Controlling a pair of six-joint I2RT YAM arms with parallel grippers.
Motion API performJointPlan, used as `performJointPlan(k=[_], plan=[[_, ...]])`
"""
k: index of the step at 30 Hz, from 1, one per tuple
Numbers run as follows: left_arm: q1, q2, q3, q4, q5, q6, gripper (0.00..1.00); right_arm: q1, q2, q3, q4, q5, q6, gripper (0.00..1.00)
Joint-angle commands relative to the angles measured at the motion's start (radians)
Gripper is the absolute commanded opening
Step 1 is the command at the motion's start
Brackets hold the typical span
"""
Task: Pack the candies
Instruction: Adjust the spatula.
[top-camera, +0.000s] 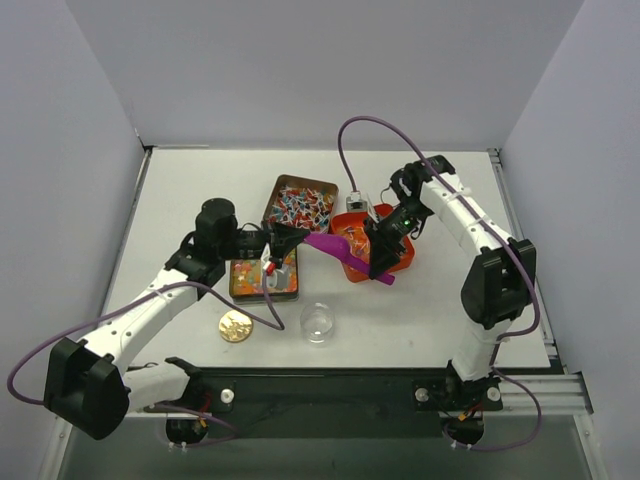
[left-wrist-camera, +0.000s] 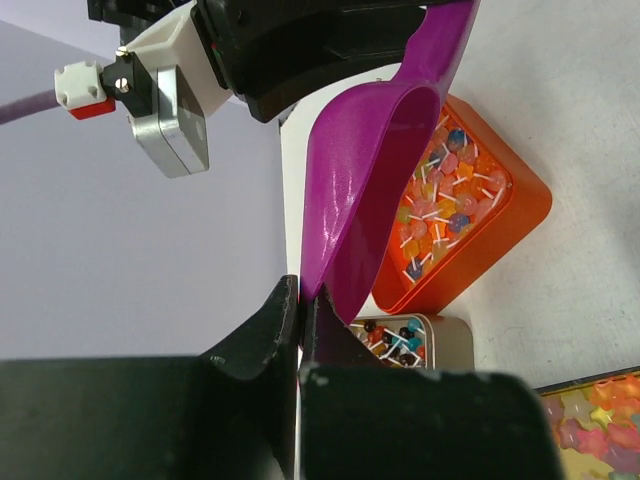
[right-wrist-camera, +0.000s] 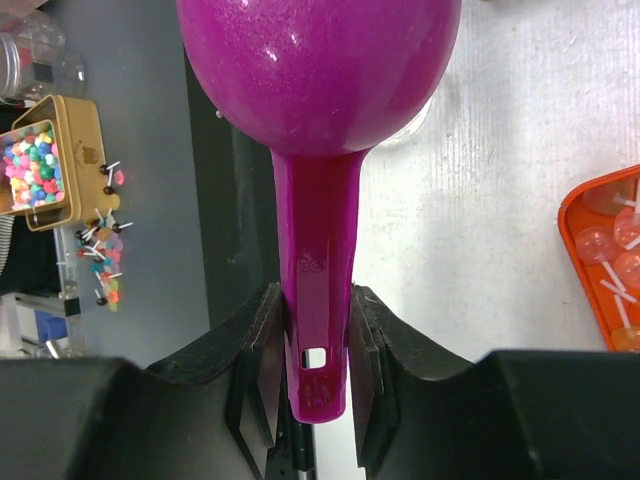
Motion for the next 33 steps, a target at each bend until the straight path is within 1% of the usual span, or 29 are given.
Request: performJointPlan(k=[1,2,5,7,8,9,10,11,12,14,15,16,17,18,19,20,21,22,23,24,26,28,29,32,33], plan=[[-0.017,-0.007,-0.012,0.000,0.010,-0.032,0.00,0.012,0.011,0.043,-0.188,-0.021,-0.038,0.00],[-0.015,-0.007,-0.019,0.002,-0.001,-0.040,0.00,0.013,0.009,0.045,-0.190,-0.020,-0.038,0.00],[-0.009,-0.014,-0.024,0.028,-0.025,-0.098,0.00,0.006,0.000,0.067,-0.188,0.011,-0.024,0.18],[-0.008,-0.009,-0.013,0.027,-0.045,-0.161,0.00,-0.016,-0.018,0.125,-0.187,0.013,0.012,0.43],[-0.006,-0.003,-0.006,0.017,-0.065,-0.187,0.00,-0.063,-0.026,0.159,-0.188,-0.007,0.029,0.48],[-0.005,0.000,0.019,-0.018,-0.073,-0.208,0.00,-0.094,-0.035,0.193,-0.187,-0.029,0.081,0.60],[-0.003,0.005,0.033,-0.036,-0.079,-0.247,0.00,-0.125,-0.034,0.275,-0.184,-0.053,0.110,0.67],[0.000,0.014,0.043,-0.096,-0.087,-0.264,0.00,-0.161,-0.032,0.319,-0.182,-0.099,0.138,0.76],[0.001,0.017,0.060,-0.119,-0.102,-0.282,0.00,-0.209,-0.025,0.357,-0.178,-0.107,0.170,1.00],[0.006,0.034,0.105,-0.174,-0.114,-0.360,0.00,-0.246,-0.035,0.426,-0.133,-0.103,0.239,1.00],[0.009,0.042,0.122,-0.193,-0.126,-0.394,0.00,-0.260,-0.072,0.417,-0.098,-0.086,0.256,1.00],[0.012,0.052,0.167,-0.216,-0.128,-0.467,0.00,-0.258,-0.104,0.390,-0.016,-0.070,0.246,1.00],[0.015,0.080,0.192,-0.277,-0.128,-0.500,0.00,-0.251,-0.147,0.262,0.055,-0.051,0.249,1.00],[0.021,0.095,0.214,-0.305,-0.128,-0.567,0.00,-0.216,-0.261,0.174,0.148,0.050,0.265,1.00],[0.023,0.112,0.264,-0.331,-0.128,-0.604,0.00,-0.187,-0.325,0.084,0.377,0.122,0.296,1.00],[0.028,0.144,0.281,-0.367,-0.131,-0.644,0.00,-0.145,-0.461,-0.131,0.501,0.219,0.296,1.00],[0.034,0.158,0.301,-0.378,-0.131,-0.722,0.00,-0.114,-0.530,-0.232,0.631,0.341,0.295,1.00],[0.040,0.169,0.315,-0.383,-0.131,-0.764,0.00,-0.061,-0.593,-0.345,0.862,0.382,0.281,1.00],[0.049,0.187,0.335,-0.383,-0.130,-0.803,0.00,-0.033,-0.691,-0.429,0.960,0.408,0.238,1.00],[0.054,0.197,0.341,-0.379,-0.124,-0.868,0.00,-0.013,-0.722,-0.545,1.093,0.424,0.236,1.00],[0.066,0.215,0.365,-0.386,-0.111,-0.908,0.00,0.038,-0.732,-0.572,1.114,0.427,0.238,1.00],[0.069,0.220,0.376,-0.397,-0.102,-0.927,0.00,0.088,-0.704,-0.543,1.110,0.497,0.259,1.00],[0.067,0.221,0.378,-0.403,-0.100,-0.930,0.00,0.096,-0.686,-0.534,1.109,0.497,0.262,1.00],[0.069,0.227,0.381,-0.414,-0.093,-0.943,0.00,0.108,-0.703,-0.581,1.201,0.470,0.232,1.00],[0.072,0.230,0.384,-0.418,-0.088,-0.948,0.00,0.113,-0.707,-0.601,1.249,0.467,0.186,1.00]])
